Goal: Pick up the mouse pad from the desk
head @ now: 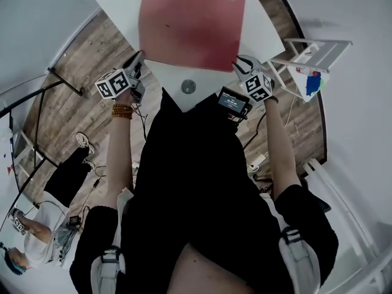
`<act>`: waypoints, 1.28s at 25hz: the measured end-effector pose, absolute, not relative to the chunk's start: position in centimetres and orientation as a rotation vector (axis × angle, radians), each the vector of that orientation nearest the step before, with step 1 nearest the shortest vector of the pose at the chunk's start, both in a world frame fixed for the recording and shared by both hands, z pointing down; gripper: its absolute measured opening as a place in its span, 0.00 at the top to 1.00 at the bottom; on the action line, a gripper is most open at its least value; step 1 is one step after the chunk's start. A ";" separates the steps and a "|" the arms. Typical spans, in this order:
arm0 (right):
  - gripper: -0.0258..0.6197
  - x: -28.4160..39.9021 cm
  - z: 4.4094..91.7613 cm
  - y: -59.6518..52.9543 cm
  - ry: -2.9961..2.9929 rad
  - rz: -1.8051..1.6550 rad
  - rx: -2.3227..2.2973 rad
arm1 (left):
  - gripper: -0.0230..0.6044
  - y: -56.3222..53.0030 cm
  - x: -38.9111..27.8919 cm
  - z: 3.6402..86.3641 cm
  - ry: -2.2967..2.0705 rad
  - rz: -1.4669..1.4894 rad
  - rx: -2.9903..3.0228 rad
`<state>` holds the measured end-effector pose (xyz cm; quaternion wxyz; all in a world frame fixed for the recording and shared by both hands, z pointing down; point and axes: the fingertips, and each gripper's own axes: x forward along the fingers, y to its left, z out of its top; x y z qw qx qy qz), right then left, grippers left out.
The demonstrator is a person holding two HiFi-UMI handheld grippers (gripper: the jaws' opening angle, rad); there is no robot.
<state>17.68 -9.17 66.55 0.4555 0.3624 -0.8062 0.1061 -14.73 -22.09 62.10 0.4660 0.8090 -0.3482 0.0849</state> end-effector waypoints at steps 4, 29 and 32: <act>0.71 17.3 69.5 -9.3 -2.002 0.237 0.791 | 0.94 -22.9 -12.7 59.3 -0.843 0.133 1.964; 0.72 -1.5 64.4 -18.4 -2.216 0.140 0.814 | 0.94 -23.7 -9.1 52.8 -0.850 -0.057 1.935; 0.71 1.8 65.3 -18.8 -2.143 0.123 0.851 | 0.94 -23.9 -9.6 53.0 -0.877 -0.050 1.944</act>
